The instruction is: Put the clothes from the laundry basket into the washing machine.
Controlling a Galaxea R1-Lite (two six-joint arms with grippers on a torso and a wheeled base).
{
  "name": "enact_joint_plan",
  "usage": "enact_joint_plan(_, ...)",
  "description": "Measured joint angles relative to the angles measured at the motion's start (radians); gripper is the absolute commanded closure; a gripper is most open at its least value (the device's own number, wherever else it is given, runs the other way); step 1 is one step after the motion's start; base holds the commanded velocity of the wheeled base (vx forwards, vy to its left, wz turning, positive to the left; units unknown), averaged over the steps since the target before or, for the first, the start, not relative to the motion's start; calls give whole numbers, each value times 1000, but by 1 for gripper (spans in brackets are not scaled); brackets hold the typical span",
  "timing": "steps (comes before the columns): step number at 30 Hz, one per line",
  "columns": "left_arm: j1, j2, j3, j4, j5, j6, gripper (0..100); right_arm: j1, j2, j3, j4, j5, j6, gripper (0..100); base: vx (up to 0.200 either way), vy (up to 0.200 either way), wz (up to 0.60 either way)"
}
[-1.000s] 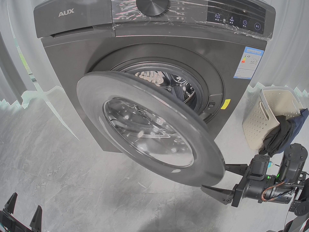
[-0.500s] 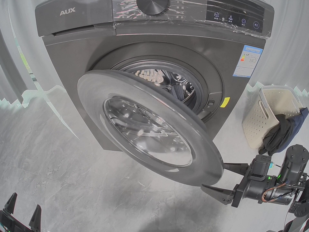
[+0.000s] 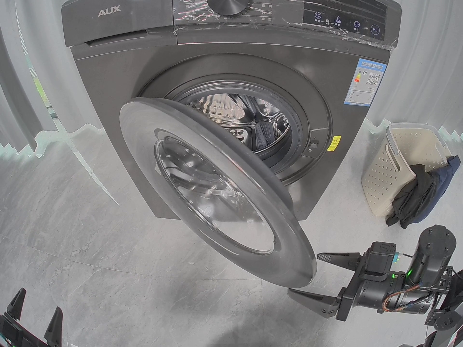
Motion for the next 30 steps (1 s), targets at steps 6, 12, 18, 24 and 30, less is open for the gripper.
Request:
enact_joint_plan(6, 0, 0, 0, 0, -1, -4, 0, -25, 9, 2, -49, 2, -4, 0, -100, 0, 0)
enact_joint_plan(12, 0, 0, 0, 0, 0, -6, 0, -27, 68, -29, -91, 1, -8, 0, -100, 0, 0)
enact_joint_plan(18, 0, 0, 0, 0, 0, -6, 0, 24, 136, -34, -214, -7, -7, 0, 0, 0, 0)
enact_joint_plan(24, 0, 0, 0, 0, -1, -3, 0, 68, 171, -19, -264, -44, -10, 0, 0, 0, 0)
enact_joint_plan(30, 0, 0, 0, 0, -1, 2, 0, 60, 177, -12, -267, -53, -9, 0, -100, 0, 0)
